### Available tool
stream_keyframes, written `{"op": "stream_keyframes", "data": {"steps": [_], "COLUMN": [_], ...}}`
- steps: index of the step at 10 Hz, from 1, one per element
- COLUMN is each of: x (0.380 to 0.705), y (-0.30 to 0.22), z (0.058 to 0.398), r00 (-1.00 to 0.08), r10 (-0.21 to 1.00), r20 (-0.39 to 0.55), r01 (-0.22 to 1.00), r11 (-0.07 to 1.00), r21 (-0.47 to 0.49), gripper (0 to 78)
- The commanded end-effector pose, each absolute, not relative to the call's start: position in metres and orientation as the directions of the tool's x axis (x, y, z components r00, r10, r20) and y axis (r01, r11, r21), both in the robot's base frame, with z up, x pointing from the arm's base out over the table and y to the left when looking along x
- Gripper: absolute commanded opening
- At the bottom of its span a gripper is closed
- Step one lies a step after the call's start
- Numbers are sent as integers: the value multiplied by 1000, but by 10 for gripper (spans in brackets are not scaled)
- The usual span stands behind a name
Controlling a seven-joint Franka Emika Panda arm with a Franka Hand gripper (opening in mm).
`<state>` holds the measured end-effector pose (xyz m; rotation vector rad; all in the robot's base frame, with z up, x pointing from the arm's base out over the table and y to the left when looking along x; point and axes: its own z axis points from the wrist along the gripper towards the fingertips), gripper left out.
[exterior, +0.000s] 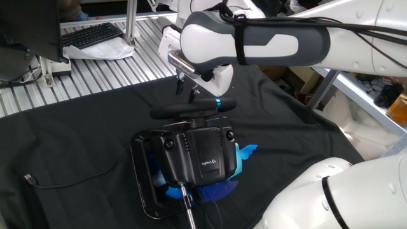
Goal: Rotate the steering wheel 90 degrees counterclockwise
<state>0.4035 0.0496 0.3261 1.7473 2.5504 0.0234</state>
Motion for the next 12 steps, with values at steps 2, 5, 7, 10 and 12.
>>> {"op": "stream_keyframes", "data": {"steps": [2, 5, 7, 10, 12], "x": [412, 412, 411, 409, 406], "y": [60, 60, 61, 63, 67], "z": [312, 311, 312, 314, 317], "r00": [-244, -136, -69, 48, 72], "r10": [969, 991, 998, 999, 997], "r20": [-46, -12, -1, 21, 29], "r01": [966, 986, 993, 992, 990], "r11": [246, 137, 69, -50, -75], "r21": [72, 93, 97, 119, 117], "gripper": [11, 11, 11, 11, 11]}}
